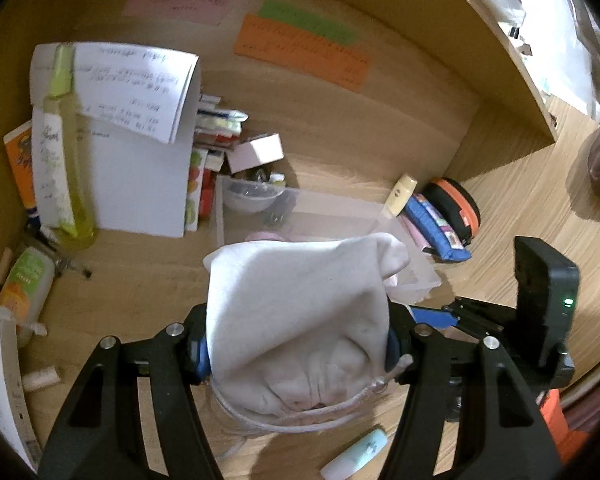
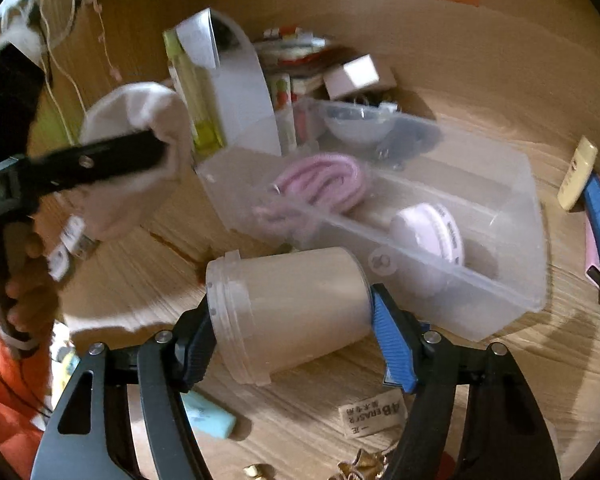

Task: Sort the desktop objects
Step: 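Carry the white pouch into the bin and open the left tool, then grasp the bead keychain with left tool while right tool places beige container in bin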

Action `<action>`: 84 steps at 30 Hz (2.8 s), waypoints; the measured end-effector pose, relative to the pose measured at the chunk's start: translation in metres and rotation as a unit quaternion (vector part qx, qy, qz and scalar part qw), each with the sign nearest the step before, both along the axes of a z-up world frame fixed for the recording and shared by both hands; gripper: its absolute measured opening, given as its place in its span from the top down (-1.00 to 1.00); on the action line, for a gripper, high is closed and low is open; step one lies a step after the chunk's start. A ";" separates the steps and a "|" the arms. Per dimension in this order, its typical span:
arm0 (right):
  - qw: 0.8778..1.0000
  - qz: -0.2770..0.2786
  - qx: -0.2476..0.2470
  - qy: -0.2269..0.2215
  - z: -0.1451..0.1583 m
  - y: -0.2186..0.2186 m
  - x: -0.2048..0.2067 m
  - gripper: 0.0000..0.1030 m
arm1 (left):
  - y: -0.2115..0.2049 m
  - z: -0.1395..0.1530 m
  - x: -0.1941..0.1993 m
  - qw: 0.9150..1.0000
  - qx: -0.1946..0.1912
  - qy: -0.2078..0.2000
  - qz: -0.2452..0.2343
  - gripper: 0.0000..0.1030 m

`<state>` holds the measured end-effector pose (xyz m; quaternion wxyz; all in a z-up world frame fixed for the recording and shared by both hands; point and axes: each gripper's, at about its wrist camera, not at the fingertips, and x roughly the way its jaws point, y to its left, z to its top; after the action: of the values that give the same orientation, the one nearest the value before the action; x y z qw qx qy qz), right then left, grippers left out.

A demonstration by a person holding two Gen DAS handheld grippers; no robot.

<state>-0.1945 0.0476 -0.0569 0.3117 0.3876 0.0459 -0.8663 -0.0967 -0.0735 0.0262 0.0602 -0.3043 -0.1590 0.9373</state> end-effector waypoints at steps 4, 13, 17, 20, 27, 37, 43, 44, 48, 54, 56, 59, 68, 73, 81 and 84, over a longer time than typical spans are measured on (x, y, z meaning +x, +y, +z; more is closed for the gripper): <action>1.000 -0.001 -0.012 0.027 0.024 0.004 0.008 -0.32 | 0.002 0.010 -0.010 1.000 -0.001 0.007 -0.007 -0.23; 0.998 -0.022 -0.035 0.052 0.052 0.015 -0.003 -0.32 | 0.005 0.013 -0.049 0.999 -0.033 -0.012 -0.009 -0.23; 0.998 -0.033 -0.041 0.047 0.053 0.018 -0.014 -0.32 | 0.005 0.001 -0.077 0.998 -0.050 -0.042 -0.010 -0.23; 0.998 -0.039 -0.038 0.045 0.052 0.021 -0.019 -0.32 | 0.005 -0.013 -0.097 0.996 -0.053 -0.072 -0.017 -0.23; 0.997 -0.048 -0.036 0.040 0.052 0.026 -0.031 -0.31 | 0.021 -0.044 -0.126 0.988 -0.079 -0.130 -0.029 -0.23; 0.997 -0.061 -0.030 0.039 0.048 0.031 -0.046 -0.28 | 0.019 -0.044 -0.126 0.986 -0.077 -0.142 -0.040 -0.32; 0.997 -0.065 -0.032 0.034 0.045 0.024 -0.053 -0.25 | 0.016 -0.030 -0.127 0.991 -0.040 -0.119 -0.055 -0.59; 0.997 -0.065 -0.032 0.033 0.044 0.022 -0.054 -0.25 | 0.017 -0.026 -0.127 0.991 -0.041 -0.115 -0.055 -0.59; 0.996 -0.070 -0.021 0.043 0.045 0.015 -0.055 -0.24 | 0.014 -0.011 -0.110 0.993 -0.057 -0.089 -0.052 -0.61; 0.995 -0.080 -0.011 0.056 0.042 0.006 -0.061 -0.24 | -0.001 -0.008 -0.065 0.993 -0.094 -0.067 -0.023 -0.68; 0.995 -0.083 -0.003 0.063 0.041 0.002 -0.062 -0.24 | -0.009 -0.013 -0.047 0.993 -0.104 -0.064 -0.009 -0.72; 0.994 -0.089 0.002 0.067 0.038 -0.003 -0.065 -0.24 | -0.020 -0.024 -0.025 0.991 -0.116 -0.071 0.011 -0.72; 0.994 -0.105 -0.003 0.026 0.018 0.003 -0.081 -0.23 | -0.026 -0.081 -0.007 0.985 -0.100 -0.140 0.026 -0.72; 0.994 -0.106 0.000 0.021 0.013 0.006 -0.080 -0.23 | -0.009 -0.096 -0.005 0.981 -0.125 -0.148 0.020 -0.65; 0.993 -0.114 0.021 0.027 0.005 0.004 -0.077 -0.23 | 0.012 -0.106 -0.004 0.973 -0.169 -0.157 0.014 -0.10; 0.993 -0.115 0.028 0.020 -0.001 0.004 -0.080 -0.23 | 0.013 -0.106 -0.001 0.974 -0.170 -0.150 0.012 0.22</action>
<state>-0.2742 0.0517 -0.0574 0.1985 0.3816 0.0316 -0.9022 -0.0974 -0.0605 -0.0798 -0.0280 -0.4450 -0.0087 0.8951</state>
